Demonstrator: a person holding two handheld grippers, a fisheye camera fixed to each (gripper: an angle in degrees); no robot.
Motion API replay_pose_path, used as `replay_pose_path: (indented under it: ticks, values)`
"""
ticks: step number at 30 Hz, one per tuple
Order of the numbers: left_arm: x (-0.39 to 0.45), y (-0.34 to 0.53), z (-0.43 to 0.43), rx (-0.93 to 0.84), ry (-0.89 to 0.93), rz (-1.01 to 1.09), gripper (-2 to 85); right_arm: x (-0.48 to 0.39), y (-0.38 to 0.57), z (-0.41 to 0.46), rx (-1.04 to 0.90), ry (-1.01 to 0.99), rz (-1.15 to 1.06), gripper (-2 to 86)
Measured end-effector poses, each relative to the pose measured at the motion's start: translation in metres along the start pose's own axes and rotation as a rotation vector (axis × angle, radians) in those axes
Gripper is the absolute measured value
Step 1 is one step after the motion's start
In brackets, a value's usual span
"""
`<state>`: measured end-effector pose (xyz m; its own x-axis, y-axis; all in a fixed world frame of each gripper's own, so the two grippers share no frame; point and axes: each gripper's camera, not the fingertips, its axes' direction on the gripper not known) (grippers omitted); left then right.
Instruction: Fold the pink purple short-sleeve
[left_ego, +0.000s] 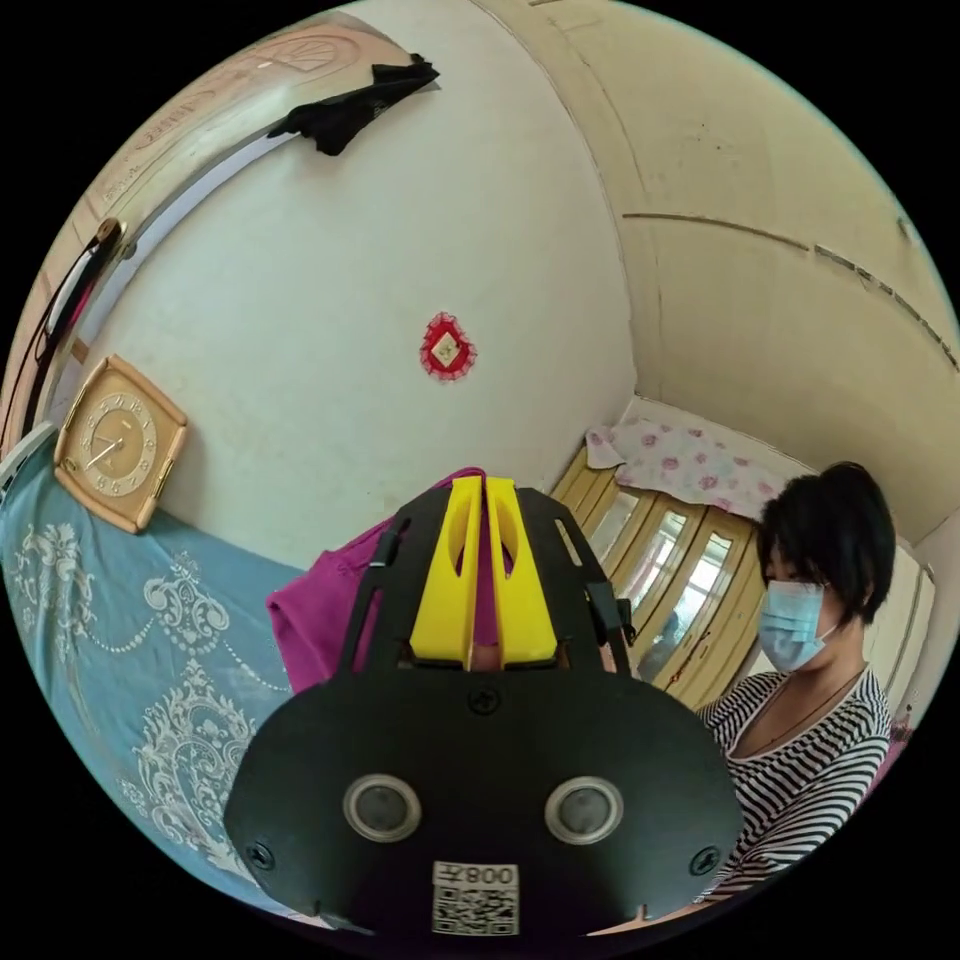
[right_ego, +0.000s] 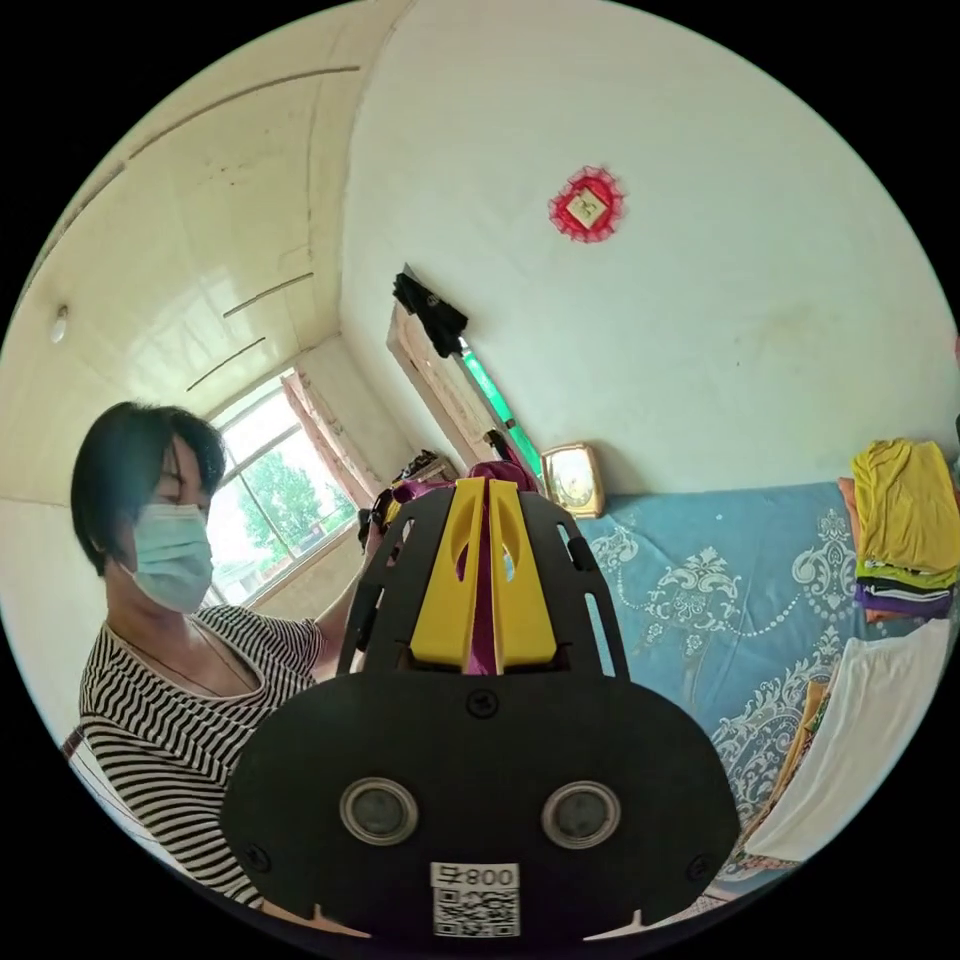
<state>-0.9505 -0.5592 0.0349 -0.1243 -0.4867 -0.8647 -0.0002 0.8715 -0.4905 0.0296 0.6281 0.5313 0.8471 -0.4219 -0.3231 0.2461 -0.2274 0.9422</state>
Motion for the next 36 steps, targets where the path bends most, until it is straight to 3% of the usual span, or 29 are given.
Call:
replay_pose_path:
  ticks: [8,13,18,26,36]
  values:
    - [-0.214,0.008,0.144,-0.237,-0.308,-0.235,2.1,0.229,-0.02,0.162,-0.204,0.217,0.31,0.2]
    - [-0.312,0.065,0.174,-0.308,-0.459,-0.418,5.3,0.372,0.026,0.242,-0.302,0.289,0.62,0.0]
    - [-0.334,0.134,0.132,-0.374,-0.408,-0.508,7.3,0.382,0.084,0.262,-0.34,0.255,0.572,0.2]
    - [-0.248,0.268,0.016,-0.542,-0.516,-0.708,8.7,0.318,0.222,0.263,-0.623,0.466,0.585,2.6]
    - [-0.213,0.305,0.042,-0.67,-0.6,-0.707,8.3,0.302,0.275,0.321,-0.795,0.623,0.562,6.3]
